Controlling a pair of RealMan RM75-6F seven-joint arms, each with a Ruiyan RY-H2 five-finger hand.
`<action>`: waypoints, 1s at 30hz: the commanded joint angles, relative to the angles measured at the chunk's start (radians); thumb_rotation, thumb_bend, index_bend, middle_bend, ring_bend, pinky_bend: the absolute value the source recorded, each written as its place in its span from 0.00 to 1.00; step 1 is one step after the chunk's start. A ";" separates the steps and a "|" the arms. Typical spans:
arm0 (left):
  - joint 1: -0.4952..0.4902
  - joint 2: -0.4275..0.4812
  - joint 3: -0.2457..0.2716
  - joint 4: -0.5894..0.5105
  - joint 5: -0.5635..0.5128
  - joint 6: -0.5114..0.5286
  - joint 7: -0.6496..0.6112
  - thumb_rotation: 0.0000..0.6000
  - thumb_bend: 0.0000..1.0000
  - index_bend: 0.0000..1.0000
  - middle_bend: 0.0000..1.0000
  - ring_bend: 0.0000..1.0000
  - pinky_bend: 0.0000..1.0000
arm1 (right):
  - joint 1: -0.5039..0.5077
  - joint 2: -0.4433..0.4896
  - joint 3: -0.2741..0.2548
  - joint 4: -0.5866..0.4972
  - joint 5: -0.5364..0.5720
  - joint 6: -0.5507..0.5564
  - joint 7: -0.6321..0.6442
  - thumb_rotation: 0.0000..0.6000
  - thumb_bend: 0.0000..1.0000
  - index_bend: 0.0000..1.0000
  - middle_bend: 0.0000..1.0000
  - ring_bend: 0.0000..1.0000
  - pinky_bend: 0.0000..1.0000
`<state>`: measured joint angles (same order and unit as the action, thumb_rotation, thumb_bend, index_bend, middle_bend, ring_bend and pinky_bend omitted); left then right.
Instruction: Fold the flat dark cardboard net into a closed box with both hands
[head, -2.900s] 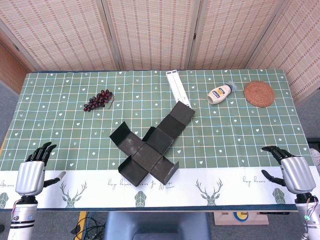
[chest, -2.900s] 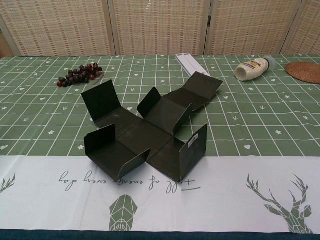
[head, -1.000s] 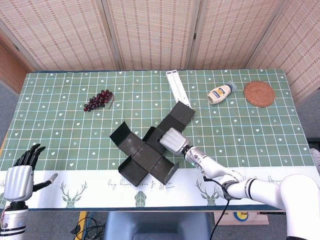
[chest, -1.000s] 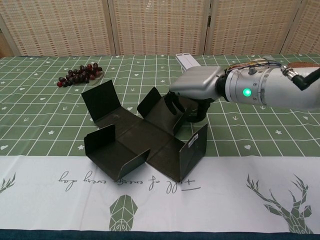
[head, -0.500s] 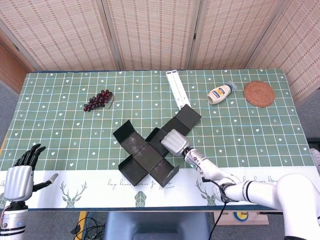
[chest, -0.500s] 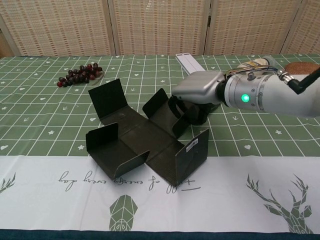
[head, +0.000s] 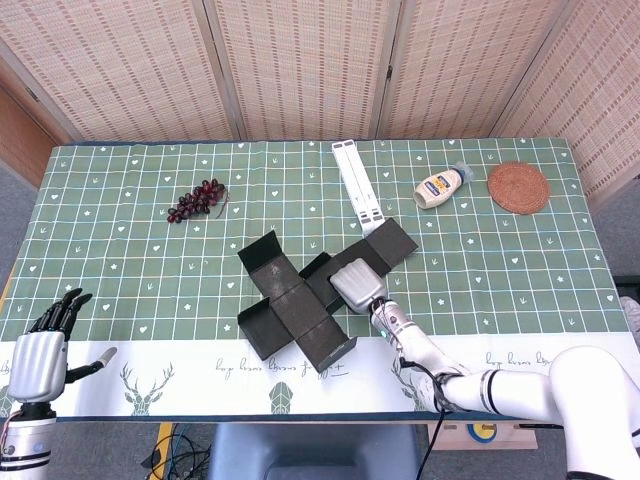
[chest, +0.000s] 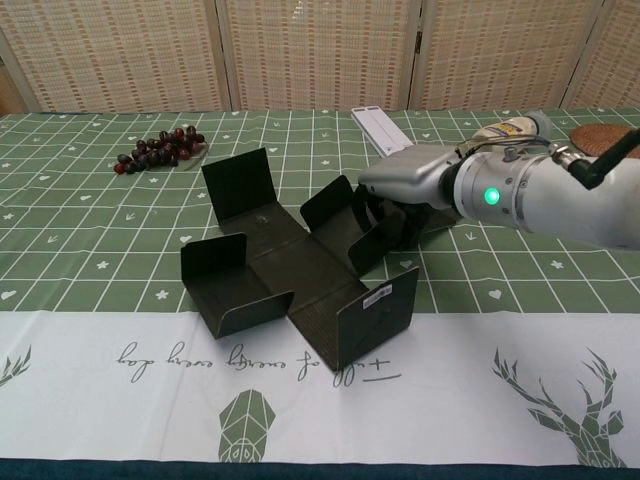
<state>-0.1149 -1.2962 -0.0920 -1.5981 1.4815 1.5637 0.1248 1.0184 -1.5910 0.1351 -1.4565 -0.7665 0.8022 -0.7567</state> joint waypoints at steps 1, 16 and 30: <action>-0.001 -0.001 0.000 0.001 0.001 -0.002 -0.001 1.00 0.12 0.18 0.16 0.21 0.35 | 0.006 -0.014 0.008 -0.038 0.063 0.074 -0.031 1.00 0.45 0.43 0.55 0.83 1.00; 0.001 -0.002 -0.002 0.011 -0.003 -0.006 -0.012 1.00 0.12 0.17 0.16 0.20 0.35 | -0.001 0.011 0.025 -0.117 0.089 0.121 0.030 1.00 0.27 0.01 0.26 0.82 1.00; -0.008 -0.009 -0.008 0.014 -0.019 -0.030 -0.001 1.00 0.12 0.17 0.16 0.20 0.35 | 0.058 0.188 -0.017 -0.102 0.175 -0.022 0.015 1.00 0.04 0.00 0.05 0.73 1.00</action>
<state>-0.1221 -1.3053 -0.0998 -1.5831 1.4636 1.5350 0.1227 1.0527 -1.4129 0.1360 -1.5821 -0.6168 0.8073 -0.7209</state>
